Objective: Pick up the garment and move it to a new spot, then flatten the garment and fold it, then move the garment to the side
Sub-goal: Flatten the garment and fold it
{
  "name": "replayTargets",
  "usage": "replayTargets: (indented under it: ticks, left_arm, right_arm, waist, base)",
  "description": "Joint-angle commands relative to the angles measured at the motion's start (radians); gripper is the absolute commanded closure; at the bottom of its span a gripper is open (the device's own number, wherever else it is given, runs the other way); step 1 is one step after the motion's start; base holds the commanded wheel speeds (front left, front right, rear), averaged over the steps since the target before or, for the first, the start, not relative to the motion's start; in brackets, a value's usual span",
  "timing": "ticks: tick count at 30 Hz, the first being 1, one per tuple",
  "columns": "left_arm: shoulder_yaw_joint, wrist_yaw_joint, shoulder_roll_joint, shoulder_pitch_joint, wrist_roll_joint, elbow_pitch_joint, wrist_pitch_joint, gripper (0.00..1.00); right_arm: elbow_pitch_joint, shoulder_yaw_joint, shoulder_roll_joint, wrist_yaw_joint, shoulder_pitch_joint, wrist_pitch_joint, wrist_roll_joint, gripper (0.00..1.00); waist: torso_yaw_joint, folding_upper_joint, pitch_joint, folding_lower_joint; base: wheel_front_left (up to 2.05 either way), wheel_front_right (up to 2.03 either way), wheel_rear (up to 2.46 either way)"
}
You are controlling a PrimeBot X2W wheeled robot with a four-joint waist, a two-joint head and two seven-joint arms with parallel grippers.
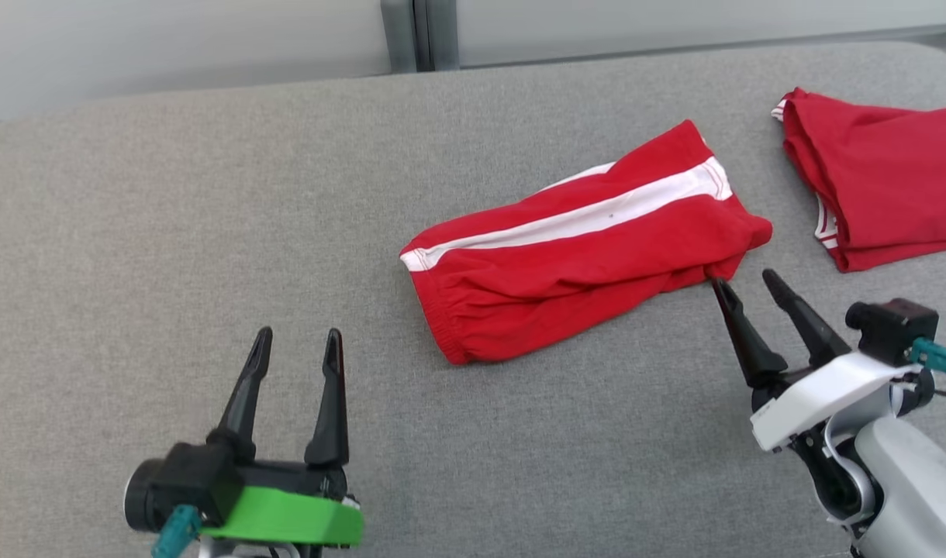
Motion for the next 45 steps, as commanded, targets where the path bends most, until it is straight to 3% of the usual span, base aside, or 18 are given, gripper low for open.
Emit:
replayTargets:
  ticks: [1, 6, 12, 21, 32, 38, 44, 45]
  left_arm:
    - [0.020, -0.008, -0.025, 0.035, 0.044, -0.012, -0.003, 0.00]
    - [0.063, -0.050, -0.097, 0.095, 0.136, -0.023, -0.003, 0.00]
    - [0.098, -0.072, -0.137, 0.112, 0.202, -0.033, -0.003, 0.00]
    - [0.094, -0.074, -0.148, 0.095, 0.247, -0.047, -0.003, 0.00]
    - [0.043, -0.050, -0.148, 0.034, 0.223, -0.046, -0.003, 0.00]
    - [0.023, -0.051, -0.148, 0.015, 0.219, -0.038, -0.003, 0.00]
    - [0.018, -0.050, -0.148, 0.007, 0.227, -0.036, -0.003, 0.00]
    - [0.018, -0.051, -0.148, 0.006, 0.229, -0.035, -0.003, 0.00]
  right_arm:
    - [0.001, -0.013, 0.010, -0.001, 0.024, -0.002, -0.013, 0.00]
    - [0.019, -0.050, 0.039, -0.001, 0.053, -0.003, 0.011, 0.00]
    - [0.086, -0.044, 0.024, -0.001, 0.019, -0.002, 0.062, 0.00]
    - [0.272, -0.115, -0.030, -0.001, -0.121, 0.063, 0.076, 0.00]
    - [0.478, -0.130, -0.101, -0.001, -0.341, 0.284, 0.000, 0.00]
    - [0.590, -0.121, -0.100, -0.001, -0.407, 0.384, -0.029, 0.00]
    - [0.664, -0.116, -0.072, -0.001, -0.422, 0.416, -0.034, 0.00]
    - [0.669, -0.112, -0.069, -0.001, -0.422, 0.420, -0.033, 0.04]
  waist:
    - [0.006, 0.0000, -0.040, 0.0001]
    - [0.038, 0.0000, -0.053, 0.0001]
    - [0.092, 0.0000, -0.047, 0.0001]
    - [0.177, 0.0000, 0.016, 0.0001]
    - [0.245, 0.0000, 0.107, 0.0001]
    - [0.259, 0.0000, 0.123, 0.0001]
    - [0.264, 0.0000, 0.129, 0.0001]
    - [0.264, 0.0000, 0.129, 0.0001]
  base:
    - [0.00, 0.00, 0.00]
    - [0.00, 0.00, 0.00]
    - [0.00, 0.00, 0.00]
    - [0.00, 0.00, 0.00]
    - [0.00, 0.00, 0.00]
    - [0.00, 0.00, 0.00]
    - [0.00, 0.00, 0.00]
    - [0.00, 0.00, 0.00]
